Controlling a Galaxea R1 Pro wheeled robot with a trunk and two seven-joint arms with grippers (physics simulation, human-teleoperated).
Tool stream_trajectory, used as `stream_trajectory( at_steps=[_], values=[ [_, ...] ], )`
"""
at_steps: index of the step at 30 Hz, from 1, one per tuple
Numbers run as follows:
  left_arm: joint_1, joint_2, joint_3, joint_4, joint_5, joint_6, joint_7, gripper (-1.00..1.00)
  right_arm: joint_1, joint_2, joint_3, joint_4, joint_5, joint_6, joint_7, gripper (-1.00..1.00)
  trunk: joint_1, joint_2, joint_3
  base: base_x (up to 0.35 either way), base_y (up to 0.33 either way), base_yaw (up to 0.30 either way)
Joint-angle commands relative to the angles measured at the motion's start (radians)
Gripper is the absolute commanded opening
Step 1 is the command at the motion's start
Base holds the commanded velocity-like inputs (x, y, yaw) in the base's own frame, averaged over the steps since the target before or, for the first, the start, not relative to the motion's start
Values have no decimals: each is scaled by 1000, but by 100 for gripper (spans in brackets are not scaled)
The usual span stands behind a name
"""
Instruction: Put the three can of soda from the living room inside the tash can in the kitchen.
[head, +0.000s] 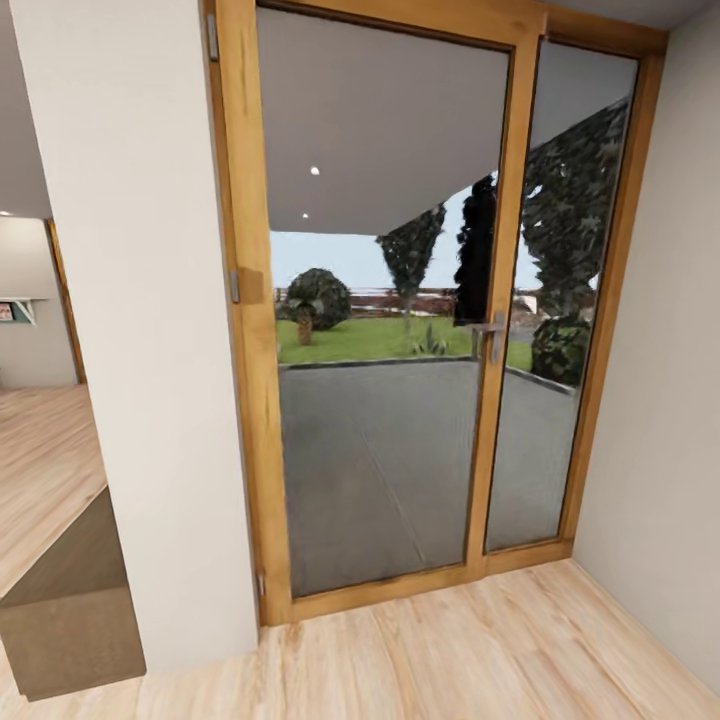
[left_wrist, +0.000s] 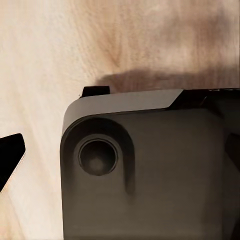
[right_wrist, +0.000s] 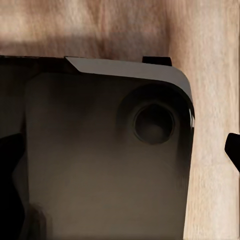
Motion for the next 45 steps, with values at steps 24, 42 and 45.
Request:
stream_trajectory(
  at_steps=[24, 42, 45],
  values=[
    [0, -4, -1, 0, -1, -26, -2, 100, 0, 1, 5, -1, 1, -33, 4, 100, 0, 0, 0, 152, -5, 0],
    [0, -10, 0, 0, -2, -29, 1, 100, 0, 4, 6, 0, 1, -63, 12, 100, 0, 0, 0, 27, -123, 0],
    [0, -10, 0, 0, -2, -29, 1, 100, 0, 4, 6, 0, 1, -63, 12, 100, 0, 0, 0, 125, -4, 0]
  ],
)
